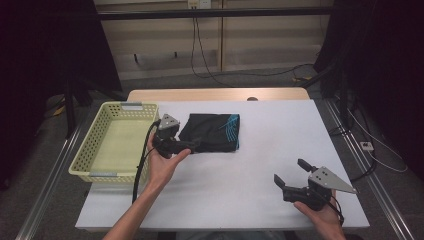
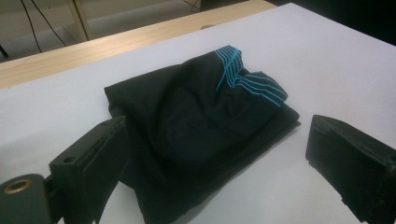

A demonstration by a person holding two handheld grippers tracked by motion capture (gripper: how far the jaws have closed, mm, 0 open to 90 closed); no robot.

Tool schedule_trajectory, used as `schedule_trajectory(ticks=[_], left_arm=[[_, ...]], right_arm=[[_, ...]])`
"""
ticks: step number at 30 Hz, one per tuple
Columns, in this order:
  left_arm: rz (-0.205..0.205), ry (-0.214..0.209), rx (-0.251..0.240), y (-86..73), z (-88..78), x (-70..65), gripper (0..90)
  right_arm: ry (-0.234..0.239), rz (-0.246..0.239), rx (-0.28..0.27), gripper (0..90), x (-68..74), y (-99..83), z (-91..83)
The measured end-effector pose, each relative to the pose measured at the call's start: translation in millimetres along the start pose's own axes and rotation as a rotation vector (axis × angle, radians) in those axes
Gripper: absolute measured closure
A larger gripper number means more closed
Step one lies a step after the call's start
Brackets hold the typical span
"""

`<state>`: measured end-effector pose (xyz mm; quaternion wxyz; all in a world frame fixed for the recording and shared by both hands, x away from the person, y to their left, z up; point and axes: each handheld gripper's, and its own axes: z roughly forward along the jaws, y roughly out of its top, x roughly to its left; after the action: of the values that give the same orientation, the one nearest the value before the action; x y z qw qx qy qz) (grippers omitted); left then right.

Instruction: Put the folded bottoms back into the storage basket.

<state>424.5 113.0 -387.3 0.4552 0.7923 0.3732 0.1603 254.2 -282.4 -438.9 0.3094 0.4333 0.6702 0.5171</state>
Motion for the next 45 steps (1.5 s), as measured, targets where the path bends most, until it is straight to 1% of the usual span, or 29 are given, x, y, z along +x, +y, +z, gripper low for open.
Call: schedule_trajectory(ticks=[3,4,8,10,14,15,17,19,21,22,24,25,26,27,28,30,32,36,39,40,43,45], left_arm=[[-0.026,-0.001,-0.013,2.4,2.0,3.2,6.1],[-0.024,0.002,-0.005,3.5,2.3,4.4,5.9],[-0.038,0.005,-0.011,6.4,6.2,8.0,5.7],[-0.038,0.007,0.001,7.0,9.0,9.7,5.8],[-0.058,0.015,0.009,7.2,16.9,14.8,5.8],[-0.069,0.008,0.014,7.2,19.6,16.6,5.8],[-0.091,-0.022,0.042,7.8,25.1,21.1,6.6],[-0.1,-0.022,0.049,8.7,29.8,24.1,6.5],[-0.123,-0.019,0.047,10.3,33.1,26.4,6.5],[-0.123,-0.019,0.05,11.1,34.5,28.0,6.6],[-0.121,-0.004,0.053,12.9,37.3,29.8,6.5],[-0.111,-0.004,0.063,13.4,38.7,31.8,6.6],[-0.118,-0.001,0.064,13.6,41.1,32.1,6.8],[-0.099,0.007,0.076,13.5,43.3,33.3,6.8],[-0.097,0.021,0.079,12.9,46.0,34.2,6.8],[-0.116,0.022,0.09,11.3,51.3,39.0,6.8],[-0.136,0.037,0.093,10.1,56.3,43.1,7.9],[-0.155,0.037,0.107,9.5,64.7,50.5,9.9],[-0.161,0.04,0.107,9.2,66.8,52.6,11.1],[-0.173,0.036,0.107,8.7,68.7,54.4,13.4],[-0.193,0.035,0.126,6.3,75.2,58.4,14.5],[-0.198,0.036,0.143,4.2,79.3,60.5,16.1]], right_arm=[[0.003,0.0,0.001,4.1,-0.3,-0.1,-0.3],[0.005,0.0,0.002,4.1,-0.3,-0.2,-0.1],[0.004,0.003,0.001,4.1,0.2,-0.1,0.8],[0.004,0.001,0.003,4.1,0.2,-0.1,1.0],[0.005,0.003,0.006,4.1,0.3,-0.2,1.2],[0.005,0.003,0.006,4.1,0.3,-0.2,1.2],[0.008,0.001,0.009,4.0,0.6,-0.3,1.6],[0.011,-0.001,0.011,4.0,0.8,-0.4,1.8],[0.011,0.002,0.015,4.1,0.9,-0.5,2.0],[0.01,0.001,0.014,4.1,0.6,-0.6,2.1],[0.01,0.002,0.013,4.1,0.5,-0.6,2.0],[0.009,0.001,0.013,4.1,0.4,-0.5,2.0],[0.01,0.001,0.014,4.1,0.5,-0.6,1.9],[0.013,0.001,0.016,4.1,1.0,-0.6,1.9],[0.016,-0.001,0.019,4.0,1.2,-0.8,2.2],[0.017,-0.002,0.022,4.1,1.6,-1.1,2.5],[0.02,-0.002,0.027,4.0,1.8,-1.2,3.0],[0.018,0.001,0.027,4.1,1.4,-1.3,3.1],[0.018,0.0,0.028,4.1,1.5,-1.3,3.2],[0.018,-0.002,0.029,4.1,1.7,-1.3,3.3],[0.02,-0.005,0.029,4.1,1.7,-1.4,3.4],[0.021,-0.002,0.031,4.1,1.7,-1.4,3.5]])
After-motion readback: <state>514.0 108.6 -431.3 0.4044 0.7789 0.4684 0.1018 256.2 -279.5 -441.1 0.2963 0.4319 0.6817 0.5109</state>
